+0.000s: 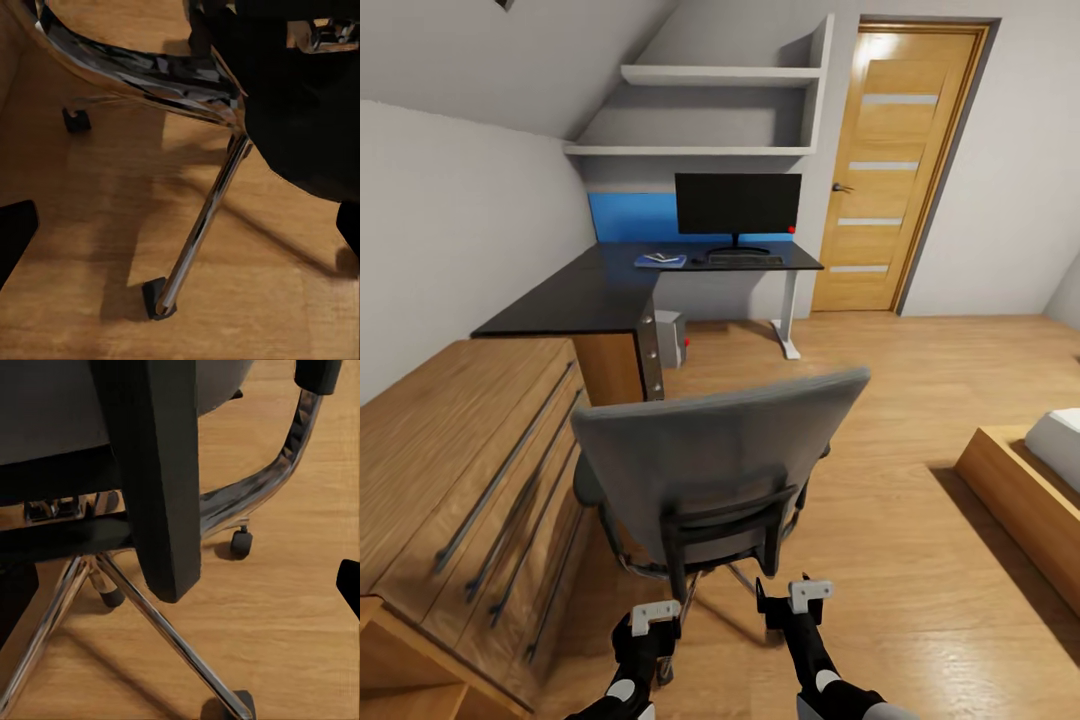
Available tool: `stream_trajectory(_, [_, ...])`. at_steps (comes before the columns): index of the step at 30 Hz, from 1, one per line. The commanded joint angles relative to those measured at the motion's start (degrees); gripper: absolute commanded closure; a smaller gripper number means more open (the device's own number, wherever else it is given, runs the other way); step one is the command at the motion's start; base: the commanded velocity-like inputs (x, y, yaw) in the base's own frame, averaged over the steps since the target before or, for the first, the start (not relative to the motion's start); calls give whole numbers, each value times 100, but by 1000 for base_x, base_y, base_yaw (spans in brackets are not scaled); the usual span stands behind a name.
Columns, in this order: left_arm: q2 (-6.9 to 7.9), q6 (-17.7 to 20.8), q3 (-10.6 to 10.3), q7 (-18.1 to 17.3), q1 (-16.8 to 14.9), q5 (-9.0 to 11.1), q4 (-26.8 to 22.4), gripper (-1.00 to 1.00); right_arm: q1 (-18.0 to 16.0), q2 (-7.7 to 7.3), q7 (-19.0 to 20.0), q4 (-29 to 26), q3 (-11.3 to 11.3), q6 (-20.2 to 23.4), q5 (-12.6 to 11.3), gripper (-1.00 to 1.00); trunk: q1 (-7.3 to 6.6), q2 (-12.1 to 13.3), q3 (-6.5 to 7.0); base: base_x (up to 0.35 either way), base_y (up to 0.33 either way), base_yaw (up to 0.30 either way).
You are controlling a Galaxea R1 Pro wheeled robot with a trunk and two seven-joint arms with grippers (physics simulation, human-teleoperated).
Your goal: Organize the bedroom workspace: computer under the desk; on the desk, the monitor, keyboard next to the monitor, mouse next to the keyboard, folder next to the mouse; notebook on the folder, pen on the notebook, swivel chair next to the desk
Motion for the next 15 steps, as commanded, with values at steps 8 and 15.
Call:
stream_trajectory(8, [0,-17,-47,4,-4,36,4,-100,-3,2,-53,-4,48,-4,-2,-100,2,-2,2,283,0,-18])
stream_trajectory(15, [0,-17,-47,4,-4,36,9,-100,-3,2,-53,-4,48,-4,-2,-100,2,-2,42,319,0,-154])
